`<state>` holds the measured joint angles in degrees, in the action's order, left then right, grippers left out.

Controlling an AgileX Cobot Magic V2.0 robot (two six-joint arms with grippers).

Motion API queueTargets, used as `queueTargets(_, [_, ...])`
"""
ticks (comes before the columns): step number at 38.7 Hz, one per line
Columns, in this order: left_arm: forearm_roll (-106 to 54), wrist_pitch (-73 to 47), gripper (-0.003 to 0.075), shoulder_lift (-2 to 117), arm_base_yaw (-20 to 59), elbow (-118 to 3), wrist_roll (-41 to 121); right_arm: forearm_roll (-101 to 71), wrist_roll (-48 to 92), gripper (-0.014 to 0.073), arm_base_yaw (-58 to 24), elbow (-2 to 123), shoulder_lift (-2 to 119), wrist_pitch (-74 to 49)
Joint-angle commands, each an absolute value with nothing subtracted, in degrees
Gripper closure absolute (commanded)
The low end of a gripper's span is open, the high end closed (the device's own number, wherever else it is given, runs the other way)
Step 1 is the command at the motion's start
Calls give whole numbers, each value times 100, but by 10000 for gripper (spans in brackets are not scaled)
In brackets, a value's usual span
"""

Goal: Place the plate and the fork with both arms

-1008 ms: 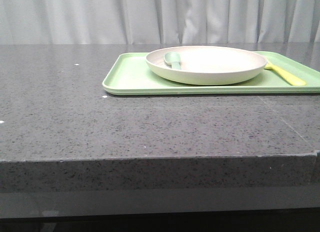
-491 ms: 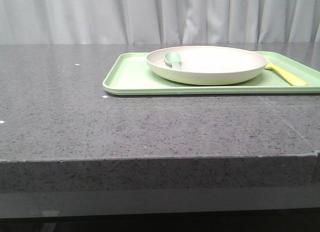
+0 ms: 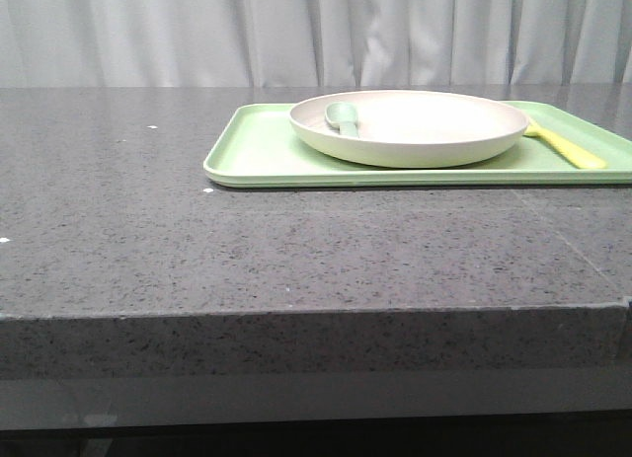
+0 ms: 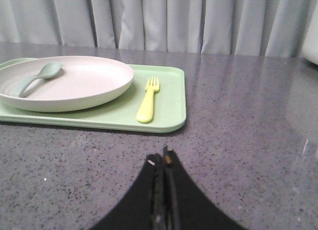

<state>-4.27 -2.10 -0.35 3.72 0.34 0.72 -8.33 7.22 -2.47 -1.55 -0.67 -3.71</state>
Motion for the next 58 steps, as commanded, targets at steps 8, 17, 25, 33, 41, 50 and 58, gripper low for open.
queueTargets(8, [-471,248,738,-145,374,47,71,64,-187,661,-229,-135,-167,277])
queueTargets(17, [-471,248,738,-145,374,47,71,122,-236,661,-229,-135,-167,289])
queueTargets(25, [-471,248,738,-145,374,47,71,122,-236,661,-229,-135,-167,296])
queueTargets(33, [-471,248,738,-145,374,47,71,122,-236,661,-229,-135,-167,296])
queueTargets(41, [-471,248,738,-145,374,47,71,122,-236,661,-229,-135,-167,296])
queueTargets(50, [-471,248,738,-145,347,47,71,122,-236,661,-229,-135,-167,296])
queueTargets(58, [-471,248,738,-145,99,47,71,122,-236,661,-229,-135,-167,296])
